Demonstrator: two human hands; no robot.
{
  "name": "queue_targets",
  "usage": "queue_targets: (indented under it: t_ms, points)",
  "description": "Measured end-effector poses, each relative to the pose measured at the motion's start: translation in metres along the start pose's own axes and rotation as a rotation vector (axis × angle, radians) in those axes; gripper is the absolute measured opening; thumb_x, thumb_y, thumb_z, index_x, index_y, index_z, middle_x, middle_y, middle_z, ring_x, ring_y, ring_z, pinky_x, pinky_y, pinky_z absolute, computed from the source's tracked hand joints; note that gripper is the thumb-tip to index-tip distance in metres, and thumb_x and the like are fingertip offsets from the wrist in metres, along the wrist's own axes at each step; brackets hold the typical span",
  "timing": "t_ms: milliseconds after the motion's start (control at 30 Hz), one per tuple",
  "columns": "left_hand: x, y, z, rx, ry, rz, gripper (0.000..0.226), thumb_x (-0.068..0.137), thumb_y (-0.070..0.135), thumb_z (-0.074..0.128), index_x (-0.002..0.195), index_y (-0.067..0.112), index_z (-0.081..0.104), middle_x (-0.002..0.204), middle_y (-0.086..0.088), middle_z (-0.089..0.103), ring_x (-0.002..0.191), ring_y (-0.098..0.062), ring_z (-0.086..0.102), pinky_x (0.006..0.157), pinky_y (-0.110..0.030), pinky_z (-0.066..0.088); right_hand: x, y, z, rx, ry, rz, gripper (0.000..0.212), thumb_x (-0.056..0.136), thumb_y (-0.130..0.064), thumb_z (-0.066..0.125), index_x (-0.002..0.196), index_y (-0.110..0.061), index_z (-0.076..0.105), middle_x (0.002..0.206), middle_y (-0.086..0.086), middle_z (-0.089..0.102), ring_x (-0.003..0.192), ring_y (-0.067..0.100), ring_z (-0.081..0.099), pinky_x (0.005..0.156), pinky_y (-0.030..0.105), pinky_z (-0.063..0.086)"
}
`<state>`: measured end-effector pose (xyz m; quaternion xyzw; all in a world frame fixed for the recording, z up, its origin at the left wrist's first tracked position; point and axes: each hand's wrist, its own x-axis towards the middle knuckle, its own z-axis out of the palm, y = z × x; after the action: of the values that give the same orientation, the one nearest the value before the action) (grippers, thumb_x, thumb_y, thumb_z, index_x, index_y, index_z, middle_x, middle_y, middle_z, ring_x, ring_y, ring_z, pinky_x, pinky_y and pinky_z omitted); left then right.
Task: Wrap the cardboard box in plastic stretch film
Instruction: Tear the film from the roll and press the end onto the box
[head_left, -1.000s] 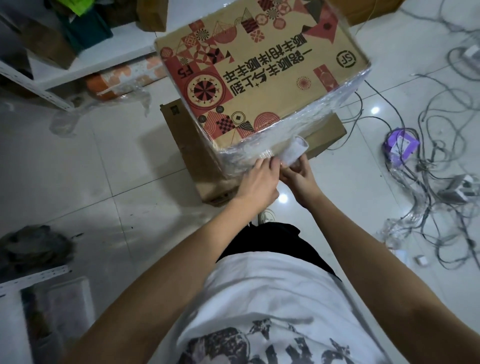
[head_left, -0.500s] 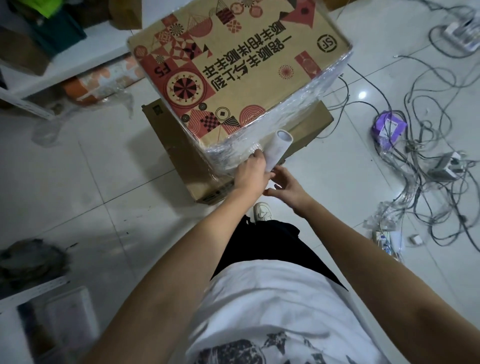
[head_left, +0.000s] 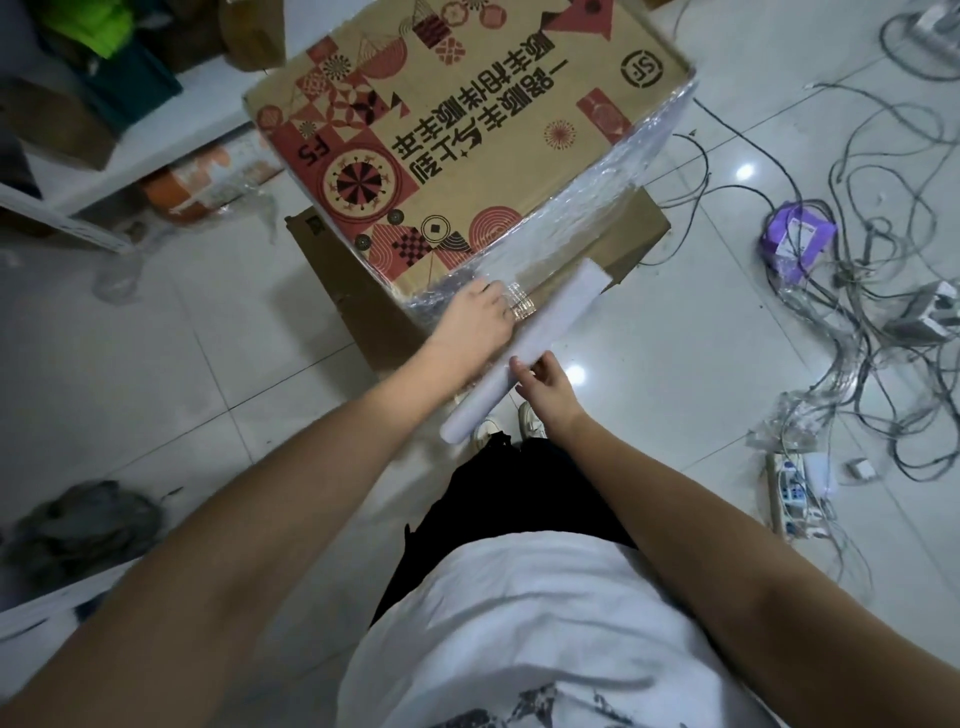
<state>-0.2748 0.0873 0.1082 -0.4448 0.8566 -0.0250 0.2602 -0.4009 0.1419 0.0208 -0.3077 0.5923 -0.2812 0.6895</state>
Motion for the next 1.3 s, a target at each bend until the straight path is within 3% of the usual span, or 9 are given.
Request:
queue_targets:
  t_ms: [100,233,300,533,700,833,1067,1300]
  points:
    - [0.002,-0.005,0.004,0.155,-0.078,0.073,0.031,0.096,0.012,0.043,0.124,0.004,0.053,0.123,-0.006,0.058,0.12,-0.027,0.041,0.11,-0.036,0.02,0.003,0.002,0.001,0.16,0.035,0.103,0.012,0.096,-0.015,0.052,0.086,-0.022,0.047,0.088,-0.002,0.054,0.087,0.009,0.054,0.088,0.033,0.048]
    - [0.001,-0.003,0.006,0.129,-0.146,0.07,0.029,0.091,0.02,0.053,0.118,0.015,0.062,0.123,-0.004,0.06,0.128,-0.028,0.039,0.115,-0.04,0.007,0.006,0.002,-0.004,0.208,0.029,0.125,0.006,0.096,-0.009,0.05,0.1,-0.013,0.048,0.092,0.0,0.055,0.086,0.009,0.056,0.07,0.023,0.052]
    - [0.0,-0.006,0.008,0.106,-0.151,0.067,0.026,0.09,0.023,0.055,0.113,0.02,0.066,0.121,-0.004,0.062,0.129,-0.028,0.038,0.115,-0.04,0.004,0.007,0.003,-0.006,0.206,0.039,0.12,0.01,0.096,-0.008,0.049,0.106,-0.01,0.047,0.093,0.001,0.055,0.086,0.01,0.056,0.069,0.024,0.052]
    - [-0.004,-0.017,0.018,0.086,-0.122,0.118,0.027,0.09,0.008,0.048,0.101,0.019,0.07,0.1,0.001,0.069,0.105,-0.019,0.056,0.117,-0.038,0.0,0.022,-0.007,-0.004,0.173,0.139,0.203,0.021,0.097,-0.015,0.05,0.114,-0.003,0.049,0.108,0.01,0.054,0.096,0.023,0.055,0.083,0.043,0.054]
    - [-0.006,-0.016,0.018,0.095,-0.138,0.155,0.026,0.09,0.01,0.047,0.098,0.021,0.07,0.095,0.003,0.068,0.101,-0.017,0.058,0.115,-0.04,-0.006,0.033,-0.007,-0.011,0.332,0.222,0.356,0.031,0.098,-0.02,0.048,0.121,0.001,0.048,0.114,0.017,0.056,0.1,0.03,0.058,0.072,0.042,0.054]
    - [-0.009,-0.017,0.017,0.133,-0.161,0.199,0.026,0.089,0.009,0.048,0.097,0.02,0.07,0.094,0.002,0.067,0.099,-0.018,0.058,0.115,-0.042,-0.008,0.038,-0.006,-0.023,0.376,0.241,0.379,0.024,0.098,-0.018,0.048,0.115,-0.001,0.048,0.105,0.015,0.058,0.091,0.028,0.061,0.069,0.043,0.054]
    - [-0.014,-0.019,0.017,0.18,-0.149,0.241,0.03,0.089,0.006,0.046,0.096,0.022,0.069,0.092,0.004,0.066,0.097,-0.019,0.056,0.115,-0.045,-0.01,0.044,-0.003,-0.039,0.592,0.287,0.447,0.042,0.099,-0.019,0.046,0.134,0.003,0.038,0.128,0.024,0.052,0.116,0.036,0.055,0.094,0.056,0.046]
    - [-0.018,-0.016,0.016,0.195,-0.136,0.26,0.028,0.089,0.006,0.047,0.097,0.02,0.07,0.095,0.0,0.066,0.097,-0.022,0.057,0.113,-0.046,-0.01,0.043,-0.005,-0.051,0.714,0.361,0.476,0.04,0.097,-0.011,0.047,0.134,0.002,0.038,0.131,0.024,0.052,0.117,0.038,0.053,0.093,0.057,0.046]
